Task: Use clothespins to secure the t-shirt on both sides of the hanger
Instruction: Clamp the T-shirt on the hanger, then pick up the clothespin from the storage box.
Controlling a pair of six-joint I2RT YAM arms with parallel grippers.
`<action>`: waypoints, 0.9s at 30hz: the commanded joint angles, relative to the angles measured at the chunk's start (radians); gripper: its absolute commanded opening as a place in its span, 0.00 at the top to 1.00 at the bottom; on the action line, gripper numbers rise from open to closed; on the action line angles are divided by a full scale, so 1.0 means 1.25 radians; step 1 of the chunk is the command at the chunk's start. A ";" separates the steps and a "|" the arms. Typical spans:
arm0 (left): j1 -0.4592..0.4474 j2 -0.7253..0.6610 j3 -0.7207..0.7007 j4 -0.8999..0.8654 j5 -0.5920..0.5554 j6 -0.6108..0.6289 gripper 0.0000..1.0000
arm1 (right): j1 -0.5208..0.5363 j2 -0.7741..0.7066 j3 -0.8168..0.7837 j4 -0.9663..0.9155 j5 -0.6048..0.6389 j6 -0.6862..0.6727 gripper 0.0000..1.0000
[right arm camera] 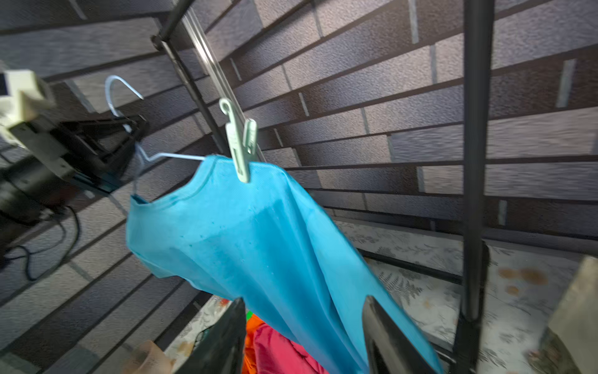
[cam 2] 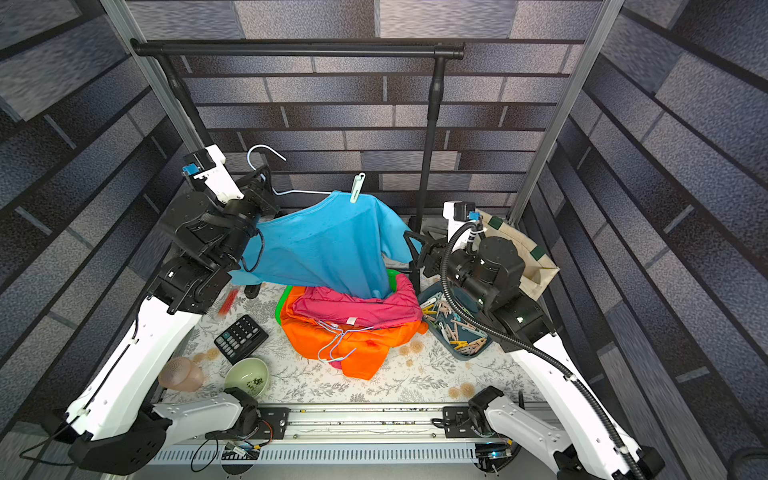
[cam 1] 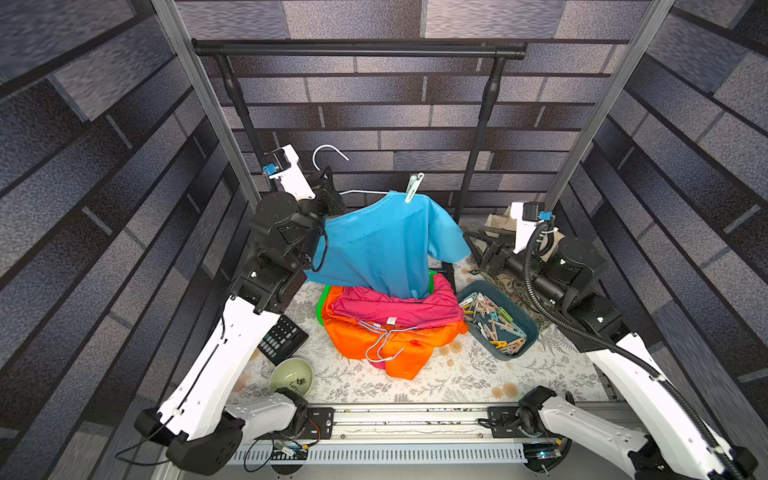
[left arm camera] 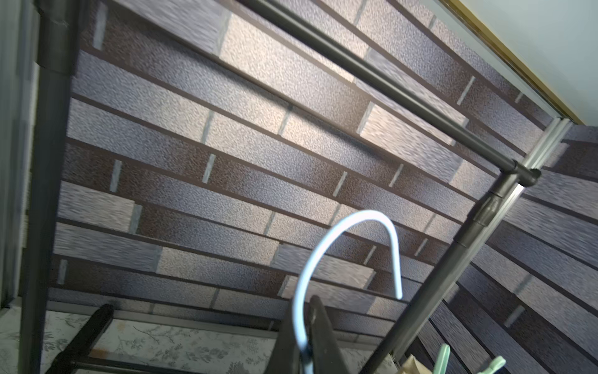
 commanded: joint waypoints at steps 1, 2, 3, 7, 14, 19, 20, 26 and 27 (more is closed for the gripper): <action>-0.023 0.033 0.109 0.027 -0.191 0.083 1.00 | -0.005 0.009 0.000 -0.227 0.166 -0.011 0.63; -0.025 0.049 0.135 0.020 -0.208 0.088 1.00 | -0.005 0.011 -0.014 -0.268 0.201 0.000 0.71; -0.025 0.063 0.155 0.017 -0.217 0.095 1.00 | -0.005 0.012 -0.031 -0.307 0.237 0.011 0.77; -0.015 0.101 0.214 -0.044 -0.229 0.091 1.00 | -0.005 0.017 -0.115 -0.409 0.357 0.048 0.82; 0.060 0.068 0.124 -0.051 -0.124 -0.003 1.00 | -0.005 0.115 -0.234 -0.444 0.446 0.089 0.82; 0.073 0.063 0.123 -0.080 -0.086 -0.012 1.00 | -0.007 0.234 -0.257 -0.396 0.498 0.098 0.84; 0.077 0.063 0.128 -0.088 -0.068 -0.011 1.00 | -0.012 0.254 -0.261 -0.385 0.496 0.101 0.85; 0.094 0.060 0.139 -0.104 0.044 0.012 0.82 | -0.065 0.319 -0.283 -0.324 0.432 0.113 0.85; 0.097 0.061 0.144 -0.111 0.052 0.012 0.85 | -0.073 0.332 -0.283 -0.318 0.425 0.108 0.85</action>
